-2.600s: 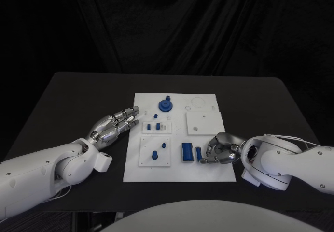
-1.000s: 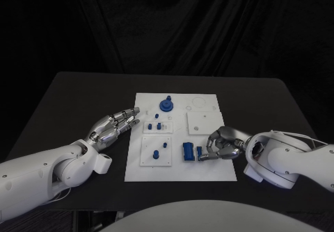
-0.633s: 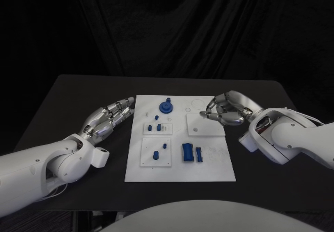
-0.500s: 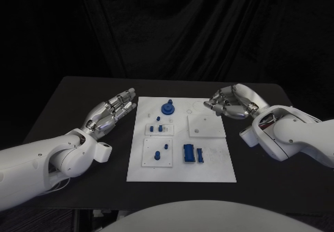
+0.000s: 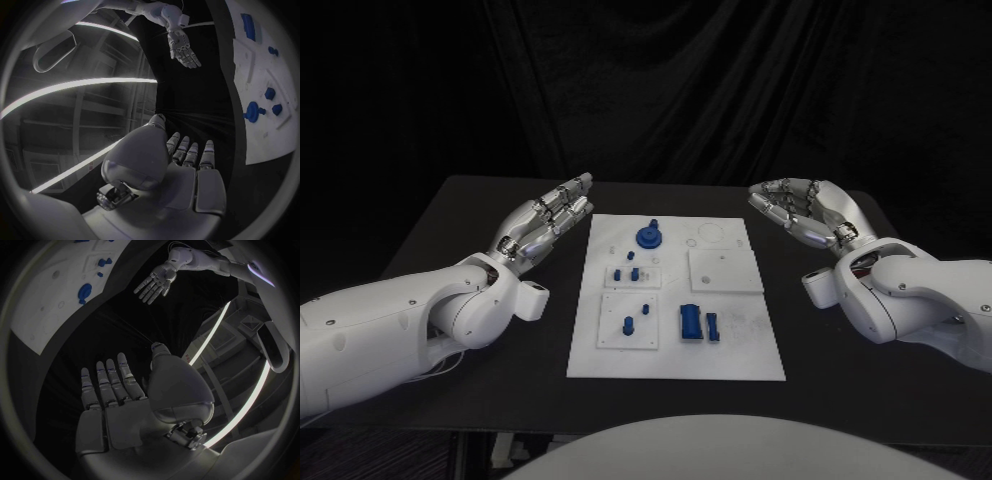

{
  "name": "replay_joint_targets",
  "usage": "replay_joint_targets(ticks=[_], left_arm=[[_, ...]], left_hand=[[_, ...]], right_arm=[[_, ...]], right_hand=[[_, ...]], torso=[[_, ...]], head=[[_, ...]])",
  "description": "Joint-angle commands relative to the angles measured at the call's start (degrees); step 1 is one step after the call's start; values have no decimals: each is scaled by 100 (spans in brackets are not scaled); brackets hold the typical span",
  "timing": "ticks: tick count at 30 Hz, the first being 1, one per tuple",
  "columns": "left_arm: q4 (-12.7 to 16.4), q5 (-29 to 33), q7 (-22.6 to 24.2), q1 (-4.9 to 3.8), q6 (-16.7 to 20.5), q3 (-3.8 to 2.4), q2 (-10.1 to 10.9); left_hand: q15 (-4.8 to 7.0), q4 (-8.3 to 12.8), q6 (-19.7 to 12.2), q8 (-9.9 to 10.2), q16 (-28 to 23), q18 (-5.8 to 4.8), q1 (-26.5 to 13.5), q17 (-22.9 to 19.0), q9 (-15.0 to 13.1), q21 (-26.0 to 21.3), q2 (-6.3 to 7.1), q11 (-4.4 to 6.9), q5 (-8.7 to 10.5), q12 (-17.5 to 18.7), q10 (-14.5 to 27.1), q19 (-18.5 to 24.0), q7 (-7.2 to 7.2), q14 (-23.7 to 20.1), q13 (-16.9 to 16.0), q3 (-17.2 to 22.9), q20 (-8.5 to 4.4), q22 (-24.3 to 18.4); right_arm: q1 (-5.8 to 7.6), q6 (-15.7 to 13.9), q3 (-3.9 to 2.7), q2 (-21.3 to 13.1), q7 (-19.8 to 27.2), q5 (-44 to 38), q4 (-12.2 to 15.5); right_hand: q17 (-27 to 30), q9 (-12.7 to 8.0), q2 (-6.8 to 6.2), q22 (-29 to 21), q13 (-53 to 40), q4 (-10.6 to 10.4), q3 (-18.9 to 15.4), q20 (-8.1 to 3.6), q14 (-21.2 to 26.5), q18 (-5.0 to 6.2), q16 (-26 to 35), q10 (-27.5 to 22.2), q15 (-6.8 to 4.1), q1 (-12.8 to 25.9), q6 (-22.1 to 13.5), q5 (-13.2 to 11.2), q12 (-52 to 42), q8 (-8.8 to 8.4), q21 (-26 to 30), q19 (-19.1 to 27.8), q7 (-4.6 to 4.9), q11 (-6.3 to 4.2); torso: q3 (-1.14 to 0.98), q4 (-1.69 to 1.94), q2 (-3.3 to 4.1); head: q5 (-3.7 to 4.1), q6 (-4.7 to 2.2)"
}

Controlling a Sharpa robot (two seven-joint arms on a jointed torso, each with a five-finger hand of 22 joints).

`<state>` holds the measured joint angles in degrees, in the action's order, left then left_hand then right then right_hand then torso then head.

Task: Assemble the parts on the task board

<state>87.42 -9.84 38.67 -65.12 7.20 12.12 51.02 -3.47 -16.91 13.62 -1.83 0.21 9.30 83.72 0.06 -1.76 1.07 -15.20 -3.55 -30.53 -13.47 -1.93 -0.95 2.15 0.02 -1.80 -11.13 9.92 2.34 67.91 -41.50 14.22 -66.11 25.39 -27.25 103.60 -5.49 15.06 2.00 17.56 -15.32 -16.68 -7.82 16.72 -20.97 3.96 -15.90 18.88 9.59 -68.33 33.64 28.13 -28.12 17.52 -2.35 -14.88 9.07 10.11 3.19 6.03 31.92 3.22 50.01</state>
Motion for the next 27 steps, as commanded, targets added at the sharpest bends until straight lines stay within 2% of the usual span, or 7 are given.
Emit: replay_joint_targets(ticks=[1,12,13,14,16,26,27], left_arm=[[6,2,-1,1,6,-2,4],[71,260,-234,131,974,-320,-163],[81,303,-273,153,1135,-373,-191],[93,347,-313,175,1302,-427,-220],[117,444,-401,224,1666,-547,-283],[224,870,-784,438,3262,-1071,-559],[233,906,-817,457,3398,-1116,-582]], left_hand=[[347,509,-408,183,-21,-279,-2553,-6,176,-107,457,355,939,407,193,95,-215,-2,180,332,-298,-234],[347,924,-747,183,-21,-438,-4672,-6,176,-107,838,355,1709,752,193,95,-215,-2,180,617,-545,-234],[347,953,-763,183,-21,-439,-4816,-6,176,-107,865,355,1760,776,193,95,-215,-2,180,636,-562,-234],[347,990,-798,183,-21,-438,-4980,-6,176,-107,894,355,1821,805,193,95,-215,-2,180,653,-571,-234],[347,1038,-835,183,-21,-454,-5248,-6,176,-107,943,355,1918,844,193,95,-215,-2,180,699,-992,-234],[347,1280,-1362,183,-21,-930,-6298,-6,176,-107,1520,355,2300,1347,193,95,-215,-2,180,1113,-992,-234],[347,1691,-1362,183,-21,-930,-6414,-6,176,-107,1520,355,2341,1347,193,95,-215,-2,180,1113,-992,-234]], right_arm=[[6,-4,-3,3,-29,-17,5],[-270,-95,-504,758,137,952,-479],[-316,-110,-588,884,165,1113,-559],[-364,-126,-674,1015,193,1280,-643],[-462,-159,-852,1283,252,1624,-814],[-756,-256,-1387,2089,429,2657,-1331],[-769,-260,-1411,2125,437,2703,-1354]], right_hand=[[549,-476,-200,-566,481,501,234,-508,670,-396,494,-596,-299,2047,-1026,-844,835,-525,235,477,-271,-318],[549,-860,-200,-1019,873,930,782,-906,1198,-396,895,-1072,-554,3770,-1885,-1552,1542,-964,235,886,-500,-582],[549,-886,-200,-1048,898,965,782,-931,1238,-396,923,-1096,-959,3889,-1944,-1602,1591,-995,235,911,-907,-605],[549,-913,-200,-1079,926,995,782,-962,1275,-396,947,-1137,-959,4017,-2004,-1656,1646,-1028,235,942,-907,-1011],[549,-960,-200,-1133,974,1048,782,-1020,1352,-396,1002,-1207,-959,4241,-2102,-1748,1738,-1086,235,980,-907,-1011],[549,-1506,-200,-1343,1532,1239,782,-1246,1594,-396,1590,-1430,-959,5118,-2533,-2108,2101,-1310,235,1488,-907,-1011],[549,-1506,-200,-1756,1532,1668,782,-1672,1625,-396,1590,-1450,-959,5213,-2581,-2149,2141,-1335,235,1488,-907,-1011]], torso=[[1,1,4],[-98,-187,-20],[-115,-218,-24],[-132,-250,-28],[-170,-321,-37],[-301,-569,-69],[-310,-585,-71]], head=[[2,-3],[-99,-487],[-116,-568],[-133,-652],[-171,-834],[-304,-1475],[-312,-1517]])
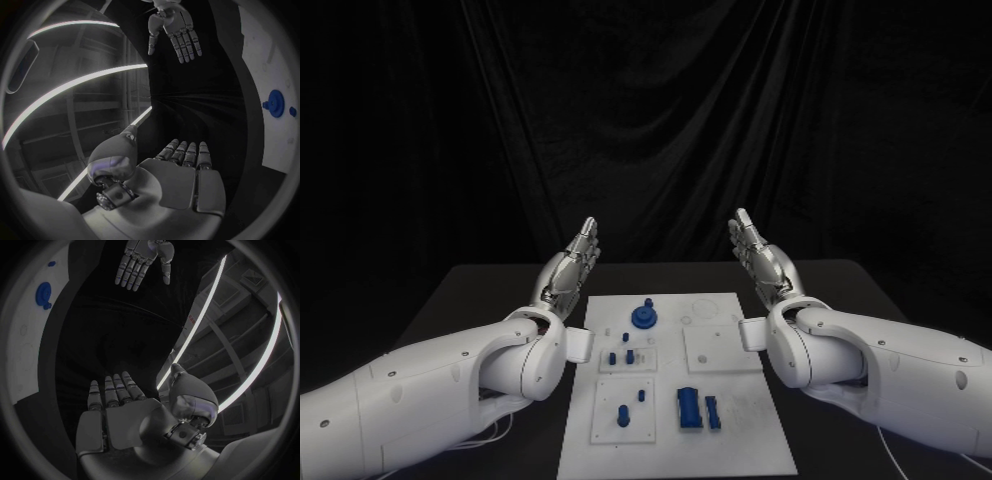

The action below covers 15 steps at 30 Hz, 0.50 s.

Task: Assemble the parts on the task board

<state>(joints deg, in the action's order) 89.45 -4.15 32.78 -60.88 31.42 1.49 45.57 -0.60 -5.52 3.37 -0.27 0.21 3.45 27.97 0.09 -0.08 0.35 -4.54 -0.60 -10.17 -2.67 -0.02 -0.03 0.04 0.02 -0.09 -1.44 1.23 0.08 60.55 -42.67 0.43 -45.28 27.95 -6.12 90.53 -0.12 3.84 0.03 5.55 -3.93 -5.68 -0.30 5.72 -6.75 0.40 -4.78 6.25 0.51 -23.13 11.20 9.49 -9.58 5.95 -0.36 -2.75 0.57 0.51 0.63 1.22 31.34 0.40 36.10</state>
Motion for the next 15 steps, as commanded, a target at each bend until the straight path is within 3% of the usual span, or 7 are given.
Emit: replay_joint_targets(ticks=[1,2,3,12,13,14,15], left_arm=[[36,356,-246,42,1051,-77,-51],[40,373,-261,51,1115,-98,-62],[44,388,-274,58,1168,-115,-71],[50,415,-298,72,1270,-149,-88],[50,415,-298,72,1270,-149,-88],[50,415,-298,72,1270,-149,-88],[50,415,-298,72,1270,-149,-88]], left_hand=[[60,552,-337,27,-21,-345,-922,-9,8,-35,454,60,337,267,2,3,-4,-2,9,144,-123,-8],[60,552,-337,27,-21,-345,-973,-9,8,-35,454,60,356,267,2,3,-4,-2,9,144,-123,-8],[60,552,-337,27,-21,-345,-1046,-9,8,-35,454,60,380,267,2,3,-4,-2,9,144,-123,-8],[60,552,-337,27,-21,-345,-1563,-9,8,-35,454,60,570,267,2,3,-4,-2,9,144,-123,-8],[60,552,-337,27,-21,-345,-1626,-9,8,-35,454,60,592,267,2,3,-4,-2,9,144,-123,-8],[60,552,-337,27,-21,-345,-1673,-9,8,-35,454,60,609,267,2,3,-4,-2,9,144,-123,-8],[60,552,-337,27,-21,-345,-1720,-9,8,-35,454,60,1017,267,2,3,-4,-2,9,144,-123,-8]], right_arm=[[-37,-144,-40,55,183,607,-55],[-39,-145,-43,59,184,612,-58],[-39,-145,-43,59,184,612,-58],[-39,-145,-43,59,184,612,-58],[-39,-145,-43,59,184,612,-58],[-39,-145,-43,59,184,612,-58],[-39,-145,-43,59,184,612,-58]], right_hand=[[12,-384,-3,-555,393,568,30,-572,217,-40,478,-195,-51,738,-354,-301,306,-189,36,275,-57,-51],[12,-384,-3,-555,393,568,30,-572,230,-40,478,-204,-51,803,-387,-327,334,-595,36,275,-57,-51],[12,-384,-3,-555,393,568,30,-572,240,-40,478,-625,-51,862,-418,-351,357,-595,36,275,-57,-51],[12,-384,-3,-555,393,568,30,-572,675,-40,478,-625,-51,1290,-612,-528,536,-595,36,275,-57,-51],[12,-384,-3,-555,393,568,30,-572,675,-40,478,-625,-51,1340,-636,-949,556,-595,36,275,-57,-51],[12,-384,-3,-555,393,568,30,-572,675,-40,478,-625,-51,1380,-658,-949,958,-595,36,275,-57,-51],[12,-384,-3,-555,393,568,30,-572,675,-40,478,-625,-51,1419,-673,-949,958,-595,36,275,-57,-51]], torso=[[-58,-112,-14],[-61,-118,-15],[-62,-121,-16],[-63,-122,-16],[-63,-122,-16],[-63,-122,-16],[-63,-122,-16]], head=[[-34,-146],[-37,-160],[-39,-169],[-40,-172],[-40,-172],[-40,-172],[-40,-172]])
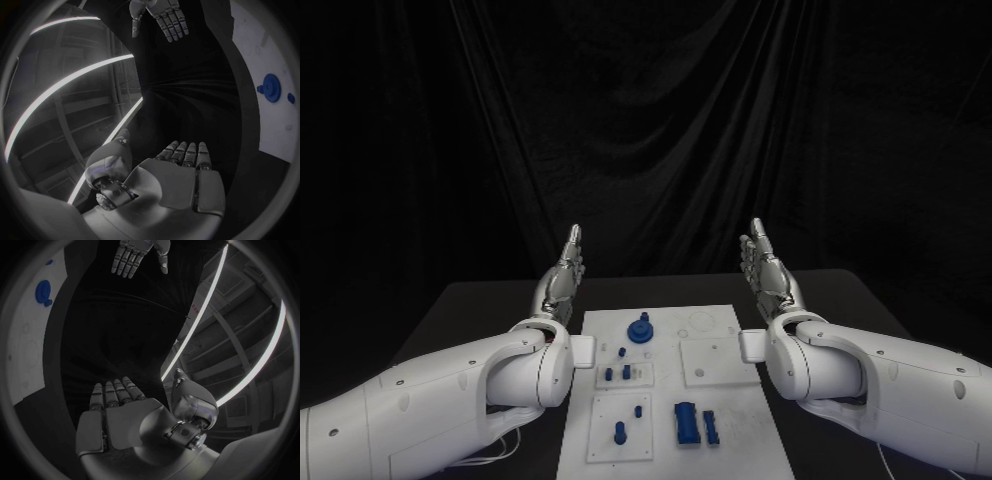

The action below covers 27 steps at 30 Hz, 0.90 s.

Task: Assemble the parts on the task board

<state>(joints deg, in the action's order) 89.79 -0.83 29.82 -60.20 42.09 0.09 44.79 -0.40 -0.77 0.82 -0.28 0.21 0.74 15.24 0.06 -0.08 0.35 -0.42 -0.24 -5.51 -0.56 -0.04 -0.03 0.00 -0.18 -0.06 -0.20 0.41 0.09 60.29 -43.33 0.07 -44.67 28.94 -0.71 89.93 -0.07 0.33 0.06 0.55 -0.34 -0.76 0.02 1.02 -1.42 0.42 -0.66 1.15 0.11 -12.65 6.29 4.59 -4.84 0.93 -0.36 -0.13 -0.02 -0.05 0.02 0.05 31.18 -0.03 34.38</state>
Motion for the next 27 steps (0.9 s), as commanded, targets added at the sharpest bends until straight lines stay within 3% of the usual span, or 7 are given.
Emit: replay_joint_targets(ticks=[1,3,4,9,12,15,27], left_arm=[[16,83,-3,4,202,-9,-10],[16,83,-3,4,202,-9,-10],[16,83,-3,4,202,-9,-10],[16,83,-3,4,202,-9,-10],[16,83,-3,4,202,-9,-10],[16,83,-3,4,202,-9,-10],[16,83,-3,4,202,-9,-10]], left_hand=[[40,77,-82,28,-21,-74,-489,-6,8,-35,42,24,551,56,4,3,0,18,6,20,-41,-9],[40,77,-82,28,-21,-74,-568,-6,8,-35,42,24,551,56,4,3,0,18,6,20,-41,-9],[40,77,-82,28,-21,-74,-606,-6,8,-35,42,24,551,56,4,3,0,18,6,20,-41,-9],[40,77,-82,28,-21,-74,-782,-6,8,-35,42,24,551,56,4,3,0,18,6,20,-41,-9],[40,77,-82,28,-21,-74,-848,-6,8,-35,42,24,551,56,4,3,0,18,6,20,-41,-9],[40,77,-82,28,-21,-74,-1524,-6,8,-35,42,24,551,56,4,3,0,18,6,20,-41,-9],[40,77,-82,28,-21,-74,-1524,-6,8,-35,42,24,551,56,4,3,0,18,6,20,-41,-9]], right_arm=[[-13,-79,-7,-2,85,71,3],[-13,-79,-7,-2,85,71,3],[-13,-79,-7,-2,85,71,3],[-13,-79,-7,-2,85,71,3],[-13,-79,-7,-2,85,71,3],[-13,-79,-7,-2,85,71,3],[-13,-79,-7,-2,85,71,3]], right_hand=[[7,-33,-6,-55,34,76,-2,-102,142,-42,66,-115,-11,404,-197,-459,484,-93,36,13,2,5],[7,-33,-6,-55,34,76,-2,-102,142,-42,66,-115,-11,476,-227,-459,484,-93,36,13,2,5],[7,-33,-6,-55,34,76,-2,-102,142,-42,66,-115,-11,493,-629,-459,484,-93,36,13,2,5],[7,-33,-6,-55,34,76,-2,-102,142,-42,66,-115,-11,638,-629,-459,484,-93,36,13,2,5],[7,-33,-6,-55,34,76,-2,-102,142,-42,66,-115,-11,1265,-629,-459,484,-93,36,13,2,5],[7,-33,-6,-55,34,76,-2,-102,142,-42,66,-115,-11,1265,-629,-459,484,-93,36,13,2,5],[7,-33,-6,-55,34,76,-2,-102,142,-42,66,-115,-11,1265,-629,-459,484,-93,36,13,2,5]], torso=[[-2,-5,0],[-2,-5,0],[-2,-5,0],[-2,-5,0],[-2,-5,0],[-2,-5,0],[-2,-5,0]], head=[[3,0],[3,0],[3,0],[3,0],[3,0],[3,0],[3,0]])
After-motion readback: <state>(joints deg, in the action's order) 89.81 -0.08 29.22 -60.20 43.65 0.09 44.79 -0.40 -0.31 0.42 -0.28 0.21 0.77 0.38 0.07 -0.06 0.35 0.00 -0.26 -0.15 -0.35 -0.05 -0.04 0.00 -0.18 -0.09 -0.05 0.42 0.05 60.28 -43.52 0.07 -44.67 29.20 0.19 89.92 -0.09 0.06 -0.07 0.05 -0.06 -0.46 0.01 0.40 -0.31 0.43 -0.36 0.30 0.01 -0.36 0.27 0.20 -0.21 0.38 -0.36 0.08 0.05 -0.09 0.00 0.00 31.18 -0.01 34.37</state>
